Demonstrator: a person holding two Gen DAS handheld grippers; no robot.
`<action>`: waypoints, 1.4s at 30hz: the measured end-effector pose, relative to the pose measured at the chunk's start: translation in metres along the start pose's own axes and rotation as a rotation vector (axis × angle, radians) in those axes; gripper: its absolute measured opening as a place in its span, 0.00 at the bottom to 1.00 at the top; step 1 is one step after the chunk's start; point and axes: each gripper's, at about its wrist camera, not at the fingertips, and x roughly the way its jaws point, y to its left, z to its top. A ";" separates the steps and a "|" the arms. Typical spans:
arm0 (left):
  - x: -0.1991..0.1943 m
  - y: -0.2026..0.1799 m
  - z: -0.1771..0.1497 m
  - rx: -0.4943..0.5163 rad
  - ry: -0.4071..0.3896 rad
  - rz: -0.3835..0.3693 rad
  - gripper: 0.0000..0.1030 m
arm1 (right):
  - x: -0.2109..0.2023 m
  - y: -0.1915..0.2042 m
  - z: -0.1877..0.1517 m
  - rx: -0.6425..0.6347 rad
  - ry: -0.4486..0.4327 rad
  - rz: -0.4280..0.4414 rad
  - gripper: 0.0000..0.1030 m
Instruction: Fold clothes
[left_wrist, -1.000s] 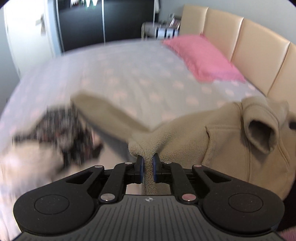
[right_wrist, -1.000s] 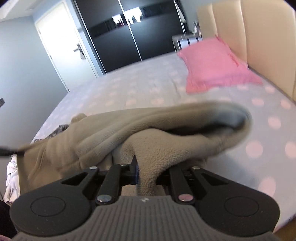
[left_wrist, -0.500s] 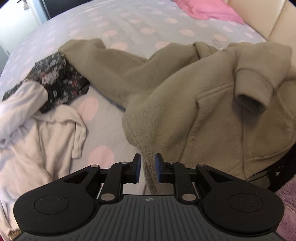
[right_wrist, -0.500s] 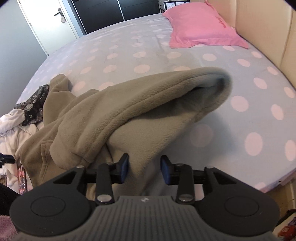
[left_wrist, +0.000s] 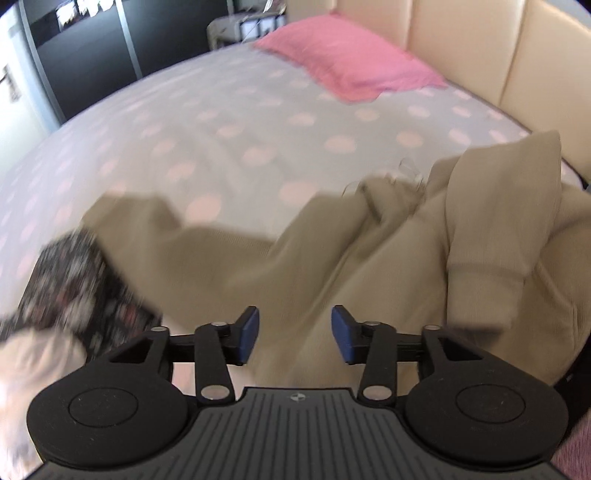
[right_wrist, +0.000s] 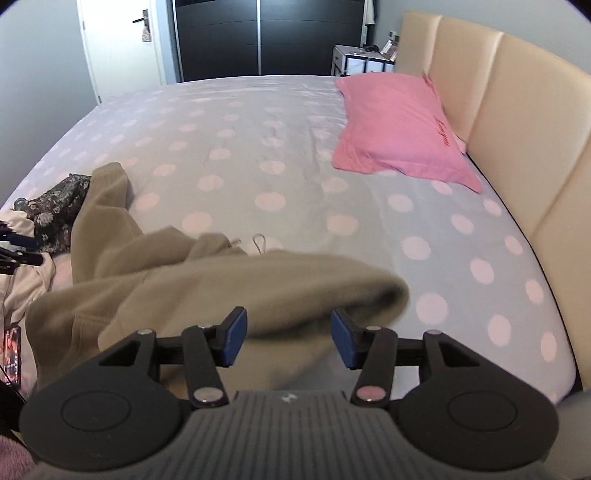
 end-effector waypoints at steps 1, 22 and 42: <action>0.008 -0.003 0.008 0.013 -0.007 -0.010 0.42 | 0.012 0.003 0.009 -0.004 0.002 0.012 0.53; 0.219 0.007 0.075 0.098 0.146 -0.140 0.50 | 0.339 0.019 0.106 -0.085 0.547 0.103 0.68; 0.169 -0.001 0.088 0.005 0.013 -0.025 0.10 | 0.230 0.036 0.105 -0.195 0.242 0.023 0.03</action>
